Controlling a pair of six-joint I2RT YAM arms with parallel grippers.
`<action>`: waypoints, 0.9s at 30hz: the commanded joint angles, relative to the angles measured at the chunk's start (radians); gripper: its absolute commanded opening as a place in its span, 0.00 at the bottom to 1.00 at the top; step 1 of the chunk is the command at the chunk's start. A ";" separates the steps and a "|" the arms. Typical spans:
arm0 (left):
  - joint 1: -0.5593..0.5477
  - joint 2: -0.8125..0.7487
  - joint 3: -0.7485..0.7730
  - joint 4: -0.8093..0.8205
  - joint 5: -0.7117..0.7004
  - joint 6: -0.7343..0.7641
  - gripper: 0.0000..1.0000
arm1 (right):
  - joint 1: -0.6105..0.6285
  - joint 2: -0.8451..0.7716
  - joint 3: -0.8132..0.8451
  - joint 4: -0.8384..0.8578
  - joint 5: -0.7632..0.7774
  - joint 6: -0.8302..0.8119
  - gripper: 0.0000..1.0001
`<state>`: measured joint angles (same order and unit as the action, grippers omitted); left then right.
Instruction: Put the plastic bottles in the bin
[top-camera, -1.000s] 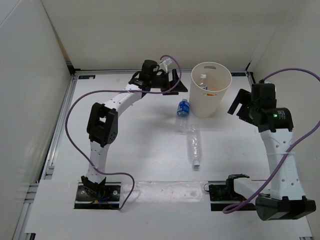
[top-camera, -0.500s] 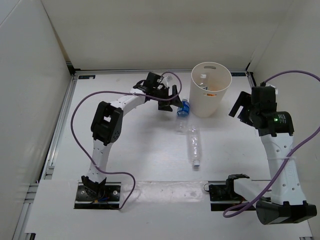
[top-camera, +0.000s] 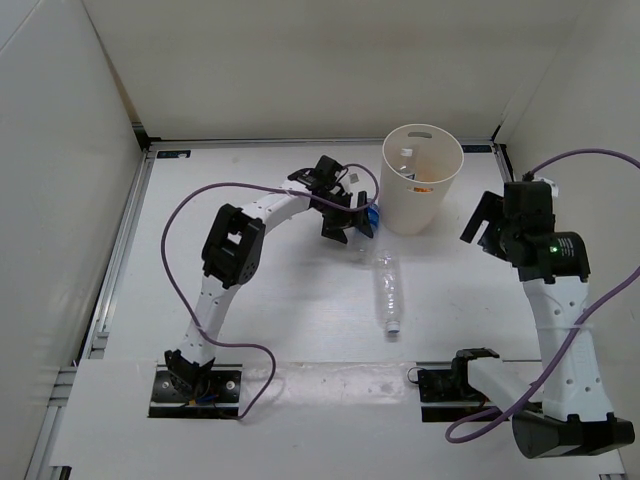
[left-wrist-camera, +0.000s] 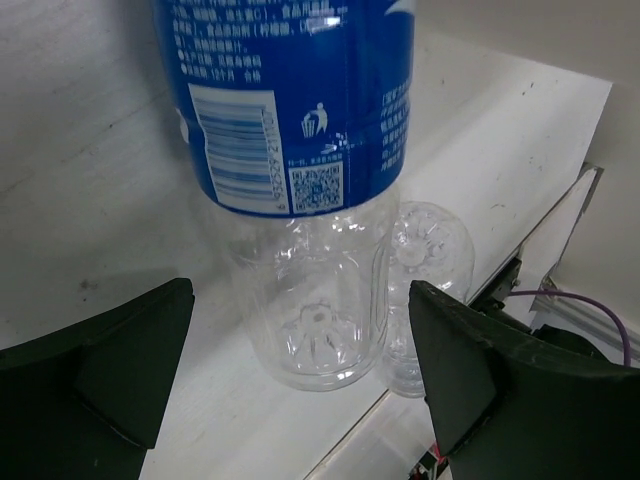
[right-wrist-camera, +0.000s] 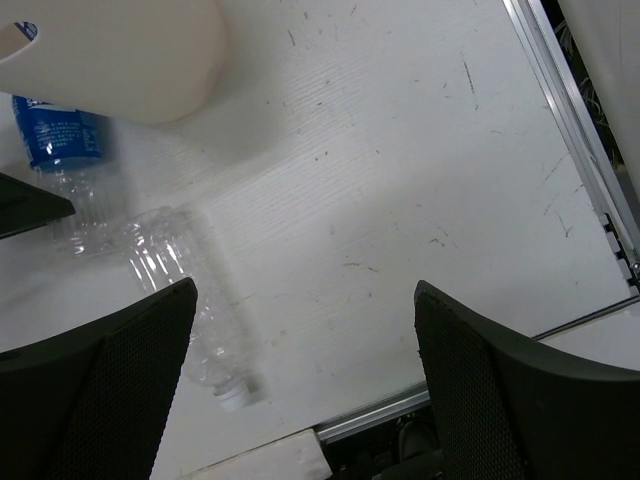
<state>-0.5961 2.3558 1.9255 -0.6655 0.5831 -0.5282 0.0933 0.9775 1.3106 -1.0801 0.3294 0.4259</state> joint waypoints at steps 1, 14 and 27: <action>-0.008 0.013 0.081 -0.055 -0.022 0.023 1.00 | 0.006 -0.025 -0.008 -0.017 0.034 -0.010 0.90; -0.013 0.106 0.196 -0.112 0.009 -0.001 0.79 | 0.043 -0.022 -0.013 -0.017 0.080 -0.019 0.90; 0.054 0.007 0.174 -0.152 -0.006 0.082 0.50 | 0.077 0.013 -0.027 0.032 0.065 -0.006 0.90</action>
<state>-0.5816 2.4718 2.0876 -0.7822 0.5983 -0.4923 0.1604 0.9886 1.2934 -1.0916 0.3897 0.4118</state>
